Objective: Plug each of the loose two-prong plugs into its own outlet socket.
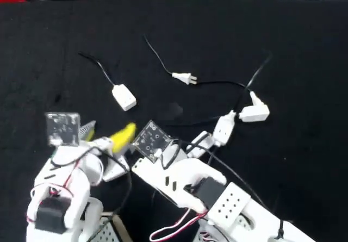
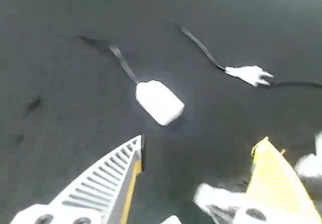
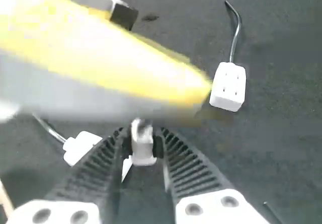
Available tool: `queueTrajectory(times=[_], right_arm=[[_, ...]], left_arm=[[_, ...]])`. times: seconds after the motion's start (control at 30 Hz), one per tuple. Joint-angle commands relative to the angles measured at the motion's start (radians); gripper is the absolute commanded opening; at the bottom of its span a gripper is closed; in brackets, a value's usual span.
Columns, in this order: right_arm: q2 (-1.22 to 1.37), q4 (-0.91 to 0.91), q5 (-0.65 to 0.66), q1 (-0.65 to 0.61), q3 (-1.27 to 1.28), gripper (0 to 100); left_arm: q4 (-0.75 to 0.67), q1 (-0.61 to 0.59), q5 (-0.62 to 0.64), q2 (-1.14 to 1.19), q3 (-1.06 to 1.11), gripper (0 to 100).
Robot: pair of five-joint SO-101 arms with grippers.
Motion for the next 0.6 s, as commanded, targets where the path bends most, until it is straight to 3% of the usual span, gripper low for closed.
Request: queueTrajectory(times=[0.0, 0.2, 0.3, 0.47, 0.57], right_arm=[[-0.019, -0.025, 0.008, -0.008, -0.008, 1.2], [-0.015, -0.017, 0.002, -0.008, -0.015, 1.1], [-0.013, 0.058, 0.0, -0.003, -0.058, 1.1], [-0.012, 0.356, -0.071, 0.183, -0.282, 1.1], [-0.012, 0.523, -0.069, 0.318, -0.415, 1.1]], left_arm=[[0.052, 0.071, -0.032, -0.003, -0.094, 34], [0.049, -0.045, -0.049, -0.003, -0.104, 34], [0.058, -0.16, -0.17, -0.002, -0.09, 34], [0.058, -0.321, -0.377, 0.008, -0.048, 34], [0.06, -0.297, -0.505, 0.023, -0.001, 34]])
